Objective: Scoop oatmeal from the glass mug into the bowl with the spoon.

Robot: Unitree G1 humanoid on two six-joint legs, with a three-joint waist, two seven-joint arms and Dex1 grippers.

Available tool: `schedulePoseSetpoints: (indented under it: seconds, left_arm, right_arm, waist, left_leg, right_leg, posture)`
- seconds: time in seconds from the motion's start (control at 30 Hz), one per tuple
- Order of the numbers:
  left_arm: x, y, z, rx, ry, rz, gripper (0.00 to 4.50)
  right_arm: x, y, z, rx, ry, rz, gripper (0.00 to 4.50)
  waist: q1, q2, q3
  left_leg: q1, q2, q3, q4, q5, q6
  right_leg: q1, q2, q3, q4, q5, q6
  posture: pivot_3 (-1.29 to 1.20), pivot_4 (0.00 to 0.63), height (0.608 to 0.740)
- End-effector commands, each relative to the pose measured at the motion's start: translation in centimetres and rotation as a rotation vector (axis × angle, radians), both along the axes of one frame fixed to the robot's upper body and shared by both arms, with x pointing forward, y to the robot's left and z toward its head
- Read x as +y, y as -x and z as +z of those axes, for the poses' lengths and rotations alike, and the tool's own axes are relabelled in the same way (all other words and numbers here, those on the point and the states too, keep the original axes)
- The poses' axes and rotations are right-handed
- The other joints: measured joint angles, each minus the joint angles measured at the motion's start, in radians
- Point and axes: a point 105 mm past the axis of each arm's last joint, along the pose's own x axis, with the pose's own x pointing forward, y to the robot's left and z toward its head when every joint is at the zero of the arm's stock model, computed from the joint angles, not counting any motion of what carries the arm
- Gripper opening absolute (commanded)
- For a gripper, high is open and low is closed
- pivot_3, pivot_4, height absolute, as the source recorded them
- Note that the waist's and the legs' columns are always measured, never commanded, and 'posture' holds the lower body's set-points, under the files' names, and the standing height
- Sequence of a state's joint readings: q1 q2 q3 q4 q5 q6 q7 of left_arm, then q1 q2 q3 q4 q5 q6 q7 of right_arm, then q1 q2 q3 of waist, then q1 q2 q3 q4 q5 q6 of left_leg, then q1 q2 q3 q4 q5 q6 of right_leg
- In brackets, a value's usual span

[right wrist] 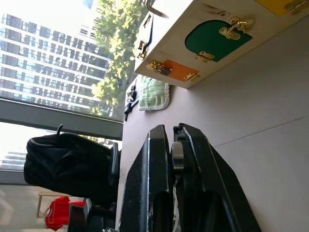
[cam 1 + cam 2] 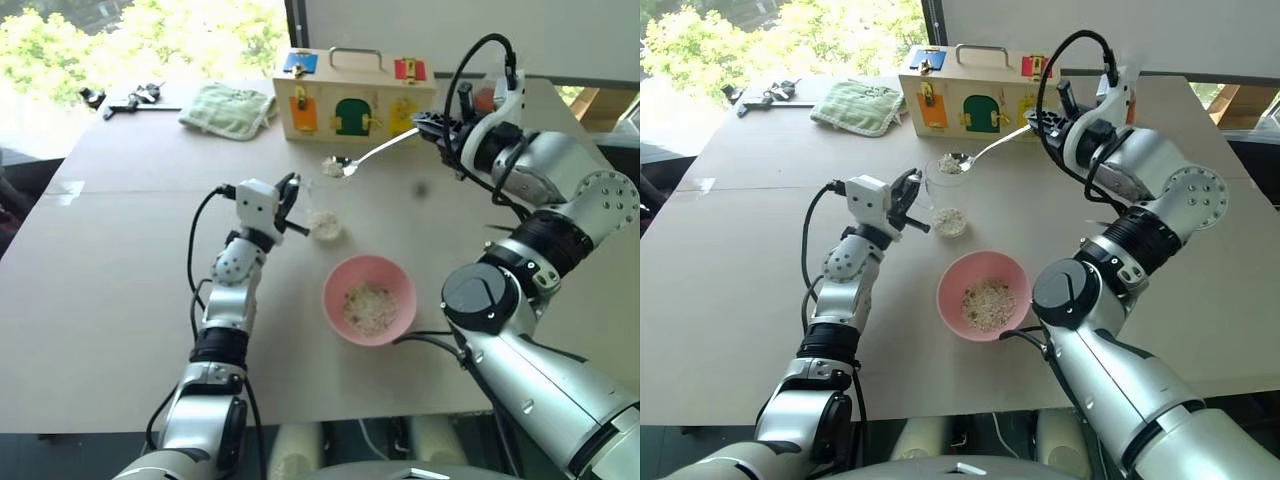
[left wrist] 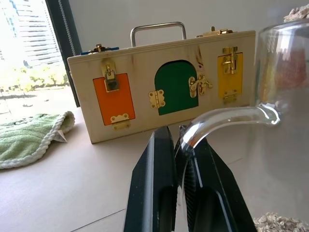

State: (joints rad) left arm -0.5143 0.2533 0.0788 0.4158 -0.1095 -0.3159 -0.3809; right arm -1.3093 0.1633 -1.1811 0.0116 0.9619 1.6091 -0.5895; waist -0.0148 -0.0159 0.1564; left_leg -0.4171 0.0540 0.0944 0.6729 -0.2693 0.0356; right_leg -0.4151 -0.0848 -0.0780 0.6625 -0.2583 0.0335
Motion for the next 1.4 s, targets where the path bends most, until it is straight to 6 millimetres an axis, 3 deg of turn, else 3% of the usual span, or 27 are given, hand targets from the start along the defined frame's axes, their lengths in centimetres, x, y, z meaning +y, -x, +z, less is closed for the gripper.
schedulePoseSetpoints:
  seconds: [0.03,0.43,0.87,1.17,1.4]
  left_arm:
    - [0.2,0.3,3.6,-0.14,0.041,-0.008,0.09]
    - [0.1,0.1,3.5,-0.137,0.037,-0.021,0.09]
    - [-0.1,0.1,3.2,-0.127,0.034,-0.037,0.09]
    - [-0.1,0.0,3.1,-0.122,0.03,-0.041,0.09]
    - [0.1,-0.1,2.9,-0.116,0.027,-0.043,0.09]
  right_arm:
    - [0.7,0.7,0.9,-0.044,-0.023,0.029,0.0]
    - [-1.0,1.8,-0.6,-0.079,0.007,0.086,0.0]
    - [-2.8,4.2,-0.6,-0.133,-0.033,0.162,0.0]
    - [-3.3,5.6,-2.1,-0.175,0.003,0.212,0.0]
    - [-4.4,7.3,-4.7,-0.156,0.068,0.265,0.0]
  waist:
    - [0.0,0.0,0.0]
    - [0.0,0.0,0.0]
    - [-0.001,0.0,0.0]
    - [0.006,0.0,0.0]
    - [0.007,0.0,0.0]
  left_leg:
    - [0.0,0.0,0.0,0.0,0.0,0.0]
    - [0.0,0.0,0.0,0.0,0.0,0.0]
    - [0.001,0.001,0.002,0.0,0.0,0.0]
    - [0.001,0.002,0.001,0.0,0.0,0.0]
    - [0.0,0.002,0.001,0.0,0.0,0.001]
  right_leg:
    - [0.0,0.0,0.0,0.0,0.0,0.0]
    - [0.0,0.0,0.0,0.0,0.0,0.0]
    - [0.0,0.0,0.002,0.0,0.0,0.0]
    - [0.0,0.0,0.002,-0.001,0.0,0.0]
    - [0.0,0.0,0.002,-0.001,0.0,0.0]
  posture:
    - [0.0,0.15,0.74]
    - [0.0,0.15,0.74]
    - [0.0,0.15,0.74]
    - [0.0,0.15,0.74]
    - [0.0,0.15,0.74]
